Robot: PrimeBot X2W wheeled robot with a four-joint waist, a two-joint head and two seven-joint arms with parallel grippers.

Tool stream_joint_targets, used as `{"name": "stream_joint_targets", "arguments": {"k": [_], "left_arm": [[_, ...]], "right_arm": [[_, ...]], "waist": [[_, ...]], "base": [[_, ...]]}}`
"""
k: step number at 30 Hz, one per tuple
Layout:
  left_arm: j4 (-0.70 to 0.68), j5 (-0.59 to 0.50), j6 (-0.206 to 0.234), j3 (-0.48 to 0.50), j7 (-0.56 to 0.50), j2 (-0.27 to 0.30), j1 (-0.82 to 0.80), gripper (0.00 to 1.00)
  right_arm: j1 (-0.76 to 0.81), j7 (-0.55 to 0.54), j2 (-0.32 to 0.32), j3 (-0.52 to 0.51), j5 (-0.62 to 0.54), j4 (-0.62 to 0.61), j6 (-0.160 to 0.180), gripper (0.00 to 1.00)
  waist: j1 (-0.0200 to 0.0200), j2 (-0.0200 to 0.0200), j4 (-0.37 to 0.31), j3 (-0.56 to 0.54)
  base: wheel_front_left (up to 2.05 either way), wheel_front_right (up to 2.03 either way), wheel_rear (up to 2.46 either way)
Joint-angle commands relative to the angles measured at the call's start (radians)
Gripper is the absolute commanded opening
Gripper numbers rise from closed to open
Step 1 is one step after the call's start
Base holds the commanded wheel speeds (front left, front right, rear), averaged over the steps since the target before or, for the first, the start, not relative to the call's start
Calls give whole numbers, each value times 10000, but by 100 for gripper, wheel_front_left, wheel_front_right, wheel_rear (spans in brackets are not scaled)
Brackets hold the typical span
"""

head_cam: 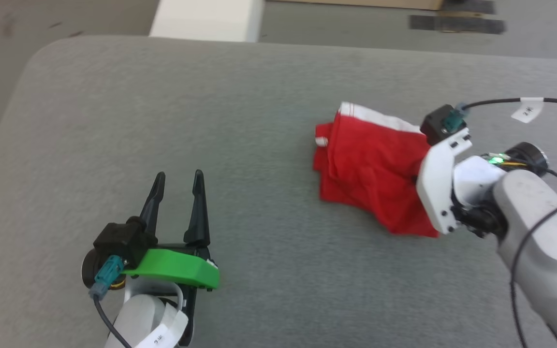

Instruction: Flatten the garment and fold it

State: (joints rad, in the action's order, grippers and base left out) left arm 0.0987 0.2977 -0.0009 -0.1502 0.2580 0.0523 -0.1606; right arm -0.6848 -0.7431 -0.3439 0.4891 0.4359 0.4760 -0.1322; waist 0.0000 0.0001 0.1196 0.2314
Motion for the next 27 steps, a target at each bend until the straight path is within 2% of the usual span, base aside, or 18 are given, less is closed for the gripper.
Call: {"name": "stream_joint_targets", "arguments": {"k": [1, 8, 13, 21, 27], "left_arm": [[-56, -79, -68, 18, 38, -20, 52, 100], [-188, -307, -179, 37, 38, 8, -227, 100], [-299, -551, -252, -102, 27, 154, -677, 100], [-1000, -968, -189, -145, -360, 660, -1289, 100], [-1714, -1147, -66, -44, -765, 1009, -1444, 100]], "right_arm": [[191, -132, -428, 180, 258, -272, 15, 0], [487, -387, -2210, 734, 1060, -1342, 15, 0], [596, -135, -3325, 134, 1234, -1339, 15, 0], [757, 532, -4604, -1754, 711, -463, 15, 0], [570, 1496, -4842, -3117, -56, 424, 15, 0]], "waist": [[0, -1, -1211, -316], [0, -1, -2918, 267], [0, -1, -3585, 1117], [0, -1, -3729, 2593], [0, -1, -3521, 3360]], "base": [[0, 0, 0], [0, 0, 0], [0, 0, 0], [0, 0, 0], [0, 0, 0]]}}
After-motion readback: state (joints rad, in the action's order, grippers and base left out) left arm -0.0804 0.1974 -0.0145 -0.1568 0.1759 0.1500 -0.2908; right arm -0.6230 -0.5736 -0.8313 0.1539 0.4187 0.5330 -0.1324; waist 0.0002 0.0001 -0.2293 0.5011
